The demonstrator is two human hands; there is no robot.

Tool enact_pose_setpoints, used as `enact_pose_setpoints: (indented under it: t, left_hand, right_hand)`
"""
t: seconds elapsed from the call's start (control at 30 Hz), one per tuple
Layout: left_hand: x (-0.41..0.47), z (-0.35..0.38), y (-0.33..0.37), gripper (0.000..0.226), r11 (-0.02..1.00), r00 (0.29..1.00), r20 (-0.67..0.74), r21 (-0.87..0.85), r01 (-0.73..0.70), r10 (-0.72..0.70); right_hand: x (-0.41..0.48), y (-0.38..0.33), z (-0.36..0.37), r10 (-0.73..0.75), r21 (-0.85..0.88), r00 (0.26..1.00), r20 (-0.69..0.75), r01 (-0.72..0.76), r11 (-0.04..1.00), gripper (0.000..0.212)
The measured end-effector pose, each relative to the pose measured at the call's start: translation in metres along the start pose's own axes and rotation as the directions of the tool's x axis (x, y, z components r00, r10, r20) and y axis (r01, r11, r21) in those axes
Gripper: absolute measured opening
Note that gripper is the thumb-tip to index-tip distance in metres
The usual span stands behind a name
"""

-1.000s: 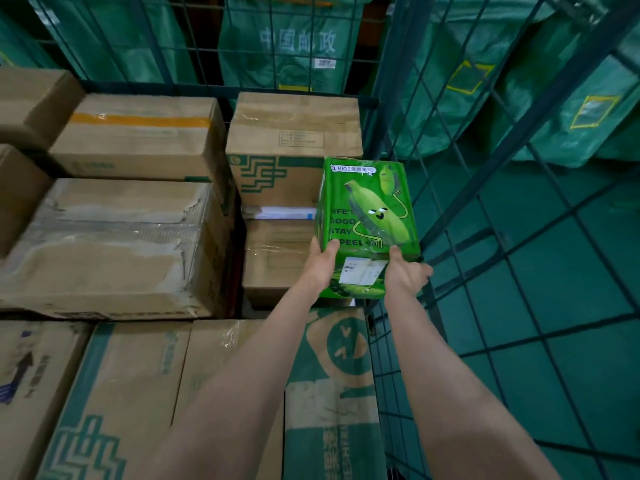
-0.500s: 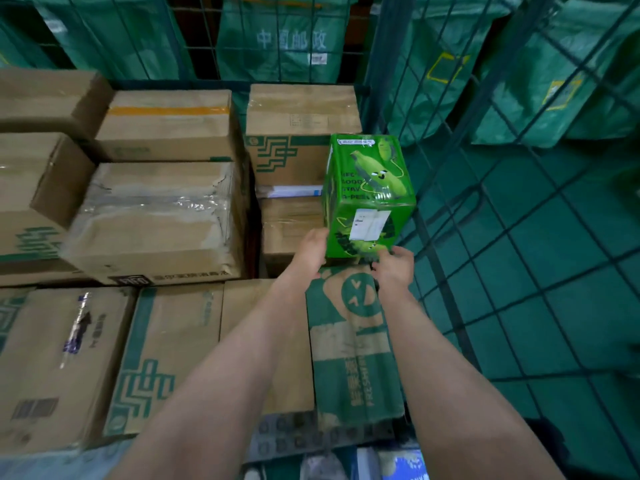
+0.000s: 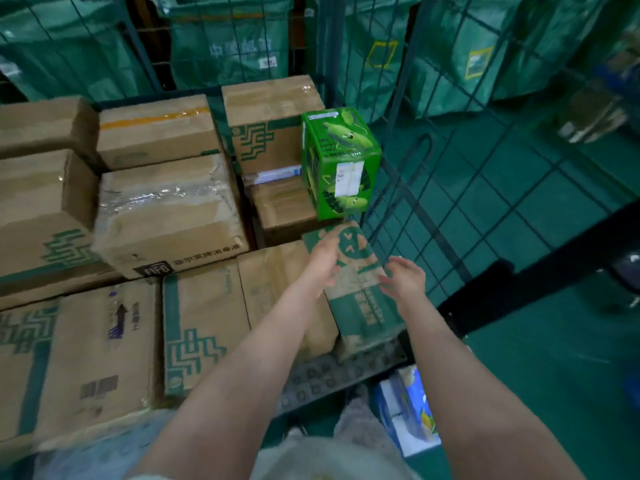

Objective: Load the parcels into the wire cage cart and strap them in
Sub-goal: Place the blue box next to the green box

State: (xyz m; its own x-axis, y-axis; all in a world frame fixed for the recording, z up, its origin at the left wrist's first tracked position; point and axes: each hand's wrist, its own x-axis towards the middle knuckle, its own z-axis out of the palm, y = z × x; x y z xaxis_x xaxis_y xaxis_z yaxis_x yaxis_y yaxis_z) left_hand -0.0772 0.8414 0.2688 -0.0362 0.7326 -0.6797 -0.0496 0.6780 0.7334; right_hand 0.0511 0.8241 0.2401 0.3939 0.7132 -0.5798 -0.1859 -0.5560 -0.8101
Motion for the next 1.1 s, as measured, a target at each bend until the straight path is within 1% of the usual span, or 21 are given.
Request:
enact_pose_setpoints:
  t: [0.07,0.23,0.3,0.37,0.47,0.57,0.67,0.7,0.77,0.87,0.93,1.0,1.1]
  left_hand:
    - [-0.011,0.005,-0.015,0.047,0.999,1.0,0.017,0.044,0.015,-0.015]
    - [-0.024,0.023,-0.054,0.048,0.985,0.993,0.082,0.156,0.069,-0.082]
    - [-0.027,0.029,-0.069,0.048,0.979,0.988,0.111,0.185,0.087,-0.109]
    - [-0.032,0.036,-0.08,0.047,0.974,0.984,0.133,0.21,0.088,-0.118]
    - [-0.039,0.05,-0.094,0.043,0.967,0.985,0.104,0.231,0.109,-0.136]
    - [-0.045,0.075,-0.112,0.039,0.951,0.98,0.082,0.269,0.153,-0.18]
    - [-0.06,0.104,-0.143,0.039,0.941,0.971,0.098,0.285,0.183,-0.219]
    - [-0.065,0.116,-0.155,0.038,0.935,0.968,0.097,0.295,0.195,-0.233]
    - [-0.071,0.136,-0.177,0.034,0.923,0.959,0.101,0.314,0.221,-0.264]
    - [-0.073,0.161,-0.205,0.018,0.913,0.953,0.101,0.33,0.239,-0.286]
    - [-0.069,0.179,-0.224,0.017,0.897,0.955,0.069,0.368,0.245,-0.289]
    - [-0.061,0.193,-0.243,0.021,0.88,0.955,0.044,0.403,0.251,-0.292]
    - [-0.041,0.207,-0.267,0.017,0.85,0.956,0.007,0.459,0.258,-0.293]
  right_hand:
    - [-0.012,0.012,-0.017,0.03,0.005,1.0,0.008,-0.03,1.0,0.02]
    - [-0.025,0.045,-0.06,0.124,-0.002,0.99,-0.072,-0.124,0.992,0.02]
    - [-0.03,0.058,-0.079,0.156,-0.013,0.984,-0.091,-0.158,0.987,0.026]
    - [-0.034,0.069,-0.097,0.203,0.016,0.974,-0.097,-0.202,0.979,0.03]
    - [-0.04,0.082,-0.12,0.246,0.017,0.965,-0.092,-0.245,0.969,0.029]
    - [-0.041,0.092,-0.146,0.247,-0.038,0.965,-0.085,-0.251,0.967,0.026]
    - [-0.039,0.107,-0.18,0.282,-0.109,0.958,-0.046,-0.285,0.952,0.035]
    - [-0.039,0.114,-0.195,0.298,-0.104,0.954,-0.031,-0.3,0.948,0.037]
    - [-0.037,0.129,-0.222,0.309,-0.098,0.949,-0.06,-0.313,0.945,0.037]
    - [-0.034,0.155,-0.255,0.357,-0.066,0.931,-0.077,-0.362,0.93,0.036]
    - [-0.029,0.178,-0.275,0.397,-0.053,0.913,-0.089,-0.403,0.914,0.035]
    - [-0.021,0.204,-0.291,0.427,-0.012,0.898,-0.104,-0.431,0.902,0.032]
    - [-0.006,0.246,-0.307,0.459,0.028,0.88,-0.124,-0.46,0.888,0.026]
